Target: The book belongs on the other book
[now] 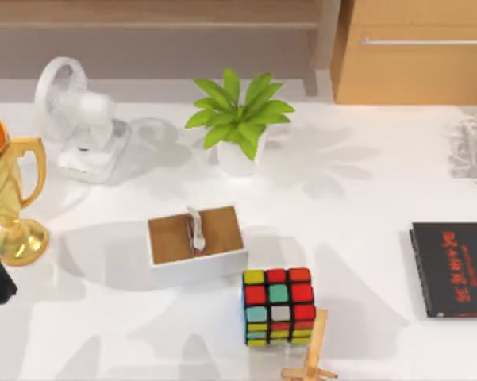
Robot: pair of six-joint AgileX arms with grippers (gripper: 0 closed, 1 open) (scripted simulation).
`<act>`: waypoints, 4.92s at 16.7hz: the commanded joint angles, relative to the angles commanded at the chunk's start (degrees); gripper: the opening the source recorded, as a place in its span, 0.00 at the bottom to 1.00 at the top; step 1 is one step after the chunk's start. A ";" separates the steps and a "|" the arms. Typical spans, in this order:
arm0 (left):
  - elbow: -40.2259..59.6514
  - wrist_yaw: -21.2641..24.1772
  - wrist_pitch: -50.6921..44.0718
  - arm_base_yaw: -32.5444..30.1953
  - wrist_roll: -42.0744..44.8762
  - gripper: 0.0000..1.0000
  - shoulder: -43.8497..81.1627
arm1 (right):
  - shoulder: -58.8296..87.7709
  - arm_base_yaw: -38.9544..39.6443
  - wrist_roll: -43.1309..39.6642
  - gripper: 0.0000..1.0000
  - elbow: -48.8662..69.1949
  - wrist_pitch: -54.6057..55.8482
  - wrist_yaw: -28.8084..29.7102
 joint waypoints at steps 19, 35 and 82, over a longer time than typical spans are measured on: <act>0.00 0.00 0.00 0.00 0.00 1.00 0.00 | 63.90 -13.77 -0.31 1.00 43.20 17.75 -13.29; 0.00 0.00 0.00 0.00 0.00 1.00 0.00 | 69.72 -12.52 -0.36 0.77 52.21 14.80 -11.79; 0.00 0.00 0.00 0.00 0.00 1.00 0.00 | 9.41 11.80 65.03 0.00 -6.63 1.44 18.25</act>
